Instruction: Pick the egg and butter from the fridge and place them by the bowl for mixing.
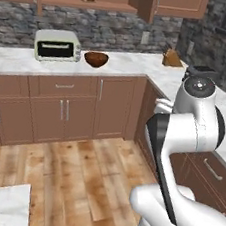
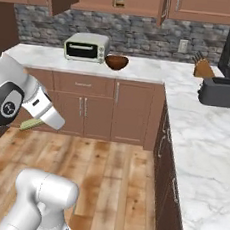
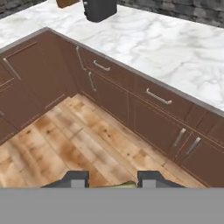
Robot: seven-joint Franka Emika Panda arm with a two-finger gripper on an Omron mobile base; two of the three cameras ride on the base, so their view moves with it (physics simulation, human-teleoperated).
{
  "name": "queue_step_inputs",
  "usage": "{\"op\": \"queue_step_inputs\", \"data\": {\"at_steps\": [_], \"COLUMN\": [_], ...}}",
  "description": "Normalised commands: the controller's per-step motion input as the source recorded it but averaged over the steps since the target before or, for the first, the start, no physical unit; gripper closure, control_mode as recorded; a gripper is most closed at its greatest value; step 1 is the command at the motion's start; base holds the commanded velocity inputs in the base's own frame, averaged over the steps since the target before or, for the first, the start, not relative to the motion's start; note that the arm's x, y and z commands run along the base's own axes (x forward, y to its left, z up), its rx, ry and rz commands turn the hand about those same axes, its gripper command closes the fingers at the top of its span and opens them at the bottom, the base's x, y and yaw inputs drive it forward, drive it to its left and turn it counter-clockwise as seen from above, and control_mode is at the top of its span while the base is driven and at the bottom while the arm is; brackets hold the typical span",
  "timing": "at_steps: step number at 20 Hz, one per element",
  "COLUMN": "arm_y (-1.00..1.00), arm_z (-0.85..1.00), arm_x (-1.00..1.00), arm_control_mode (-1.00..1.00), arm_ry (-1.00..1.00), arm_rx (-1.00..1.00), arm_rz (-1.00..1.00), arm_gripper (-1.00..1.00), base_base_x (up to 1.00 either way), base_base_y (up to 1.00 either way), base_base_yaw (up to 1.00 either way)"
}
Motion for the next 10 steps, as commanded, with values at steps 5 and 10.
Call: {"op": "queue_step_inputs", "data": {"at_steps": [5, 10], "arm_y": [0.00, 0.00], "arm_z": [0.00, 0.00], "arm_x": [0.00, 0.00], "arm_control_mode": [1.00, 1.00], "arm_ry": [0.00, 0.00], "arm_rx": [0.00, 0.00], "arm_rz": [0.00, 0.00], "arm_gripper": [1.00, 1.00], "base_base_x": [0.87, 0.86], "base_base_y": [-0.14, -0.18], "base_base_yaw": [0.04, 0.03]}}
